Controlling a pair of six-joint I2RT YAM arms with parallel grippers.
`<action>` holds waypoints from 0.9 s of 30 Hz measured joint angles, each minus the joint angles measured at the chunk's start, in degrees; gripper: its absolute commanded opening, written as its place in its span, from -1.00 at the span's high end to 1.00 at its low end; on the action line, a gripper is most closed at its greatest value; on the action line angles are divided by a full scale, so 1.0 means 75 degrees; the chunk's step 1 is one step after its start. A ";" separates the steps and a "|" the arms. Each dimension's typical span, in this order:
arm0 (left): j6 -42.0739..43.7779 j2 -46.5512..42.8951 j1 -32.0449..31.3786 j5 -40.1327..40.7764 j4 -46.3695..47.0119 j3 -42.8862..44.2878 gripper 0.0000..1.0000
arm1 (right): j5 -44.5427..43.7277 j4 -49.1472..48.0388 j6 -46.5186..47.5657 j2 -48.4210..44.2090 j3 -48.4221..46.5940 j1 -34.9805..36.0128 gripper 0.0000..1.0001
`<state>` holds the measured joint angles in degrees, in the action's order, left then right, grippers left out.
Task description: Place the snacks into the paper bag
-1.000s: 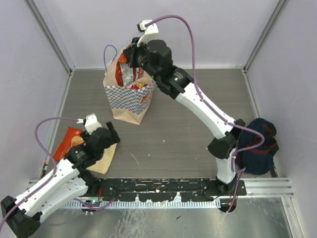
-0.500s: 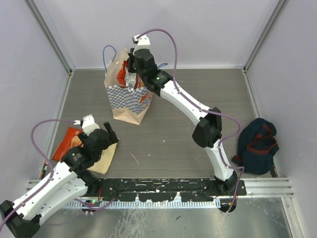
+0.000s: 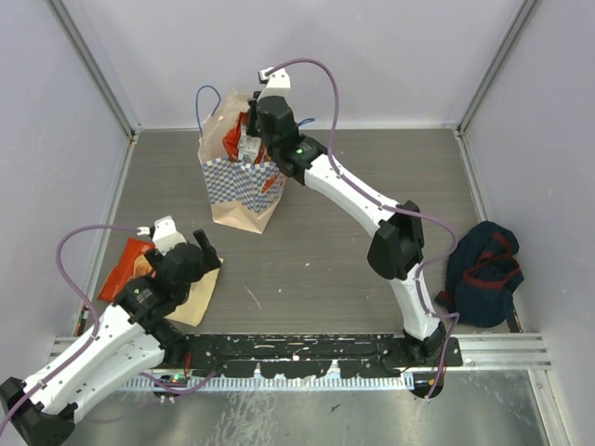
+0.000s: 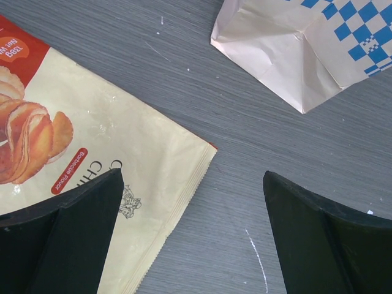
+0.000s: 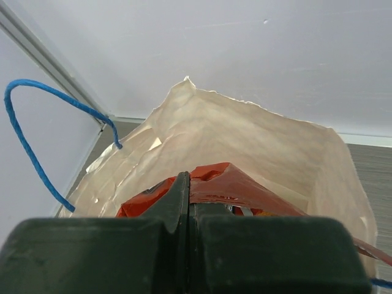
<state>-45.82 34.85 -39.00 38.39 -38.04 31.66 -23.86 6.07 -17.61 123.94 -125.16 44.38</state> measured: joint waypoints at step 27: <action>0.0020 0.0122 0.0000 0.0052 0.0006 0.0000 -0.96 | 0.1842 -0.0632 0.0181 -0.1003 0.0306 0.0128 0.99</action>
<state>-45.67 35.77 -39.00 38.79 -38.00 31.66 -10.04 1.32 -16.25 116.42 -122.87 45.34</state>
